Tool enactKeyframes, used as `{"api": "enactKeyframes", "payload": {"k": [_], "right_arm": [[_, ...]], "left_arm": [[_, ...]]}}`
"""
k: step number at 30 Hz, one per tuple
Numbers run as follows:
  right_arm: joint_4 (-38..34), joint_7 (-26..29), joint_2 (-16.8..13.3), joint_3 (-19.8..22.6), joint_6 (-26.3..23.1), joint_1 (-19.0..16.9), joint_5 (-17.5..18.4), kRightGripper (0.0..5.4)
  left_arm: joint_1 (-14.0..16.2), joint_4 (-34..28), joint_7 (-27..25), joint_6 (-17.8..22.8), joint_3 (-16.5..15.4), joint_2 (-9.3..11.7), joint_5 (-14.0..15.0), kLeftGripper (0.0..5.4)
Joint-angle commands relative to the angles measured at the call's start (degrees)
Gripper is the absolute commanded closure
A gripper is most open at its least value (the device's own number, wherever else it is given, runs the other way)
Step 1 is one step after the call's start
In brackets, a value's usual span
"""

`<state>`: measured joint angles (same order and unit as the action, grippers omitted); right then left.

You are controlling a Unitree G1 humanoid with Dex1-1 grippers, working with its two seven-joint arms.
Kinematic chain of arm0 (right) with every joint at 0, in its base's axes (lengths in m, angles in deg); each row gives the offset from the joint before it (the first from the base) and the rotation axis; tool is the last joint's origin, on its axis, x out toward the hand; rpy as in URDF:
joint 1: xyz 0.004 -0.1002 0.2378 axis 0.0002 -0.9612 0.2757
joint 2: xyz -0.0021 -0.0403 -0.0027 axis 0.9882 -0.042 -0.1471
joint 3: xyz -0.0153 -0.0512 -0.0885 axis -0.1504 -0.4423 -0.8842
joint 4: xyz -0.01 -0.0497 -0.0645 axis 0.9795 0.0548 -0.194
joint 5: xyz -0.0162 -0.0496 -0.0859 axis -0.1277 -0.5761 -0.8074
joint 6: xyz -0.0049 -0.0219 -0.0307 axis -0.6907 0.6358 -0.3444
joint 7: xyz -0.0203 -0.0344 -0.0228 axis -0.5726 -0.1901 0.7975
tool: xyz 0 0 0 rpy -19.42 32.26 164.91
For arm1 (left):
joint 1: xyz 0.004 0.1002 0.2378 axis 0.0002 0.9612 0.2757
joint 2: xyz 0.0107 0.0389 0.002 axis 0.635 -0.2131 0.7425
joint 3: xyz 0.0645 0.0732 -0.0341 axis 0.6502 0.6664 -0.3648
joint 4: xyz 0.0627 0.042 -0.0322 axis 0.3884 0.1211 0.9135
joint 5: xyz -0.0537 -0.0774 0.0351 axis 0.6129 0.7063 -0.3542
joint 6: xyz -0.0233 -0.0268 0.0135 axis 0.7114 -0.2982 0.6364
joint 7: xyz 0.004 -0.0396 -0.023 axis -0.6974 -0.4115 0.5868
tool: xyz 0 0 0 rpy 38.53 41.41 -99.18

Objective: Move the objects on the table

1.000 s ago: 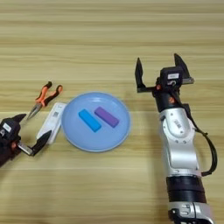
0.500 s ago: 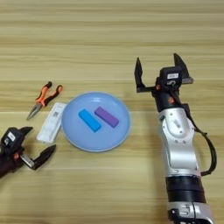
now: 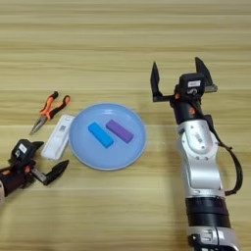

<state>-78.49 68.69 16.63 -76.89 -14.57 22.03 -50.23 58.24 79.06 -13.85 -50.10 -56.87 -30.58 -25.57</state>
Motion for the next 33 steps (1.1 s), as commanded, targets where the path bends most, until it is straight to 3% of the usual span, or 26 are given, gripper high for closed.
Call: {"api": "enactKeyframes", "payload": {"k": [1, 8, 33], "right_arm": [[-0.73, -0.27, 0.15, 0.03, -1.15, 0.31, -0.05, 0.0], [-0.85, -0.26, 0.12, 0.09, -1.18, 0.25, 0.01, 0.0], [-0.96, -0.44, 0.04, 0.19, -1.25, 0.55, 0.21, 0.0]], "left_arm": [[-0.49, 1.28, 0.84, -0.22, 0.87, -0.66, -0.88, 0.02], [-1.52, 3.93, 2.17, -1.5, 1.35, -1.76, -1.58, 0.02], [-2.83, 7.54, 2.55, -4.1, 1.06, -2.44, -1.3, 2.45]]}}
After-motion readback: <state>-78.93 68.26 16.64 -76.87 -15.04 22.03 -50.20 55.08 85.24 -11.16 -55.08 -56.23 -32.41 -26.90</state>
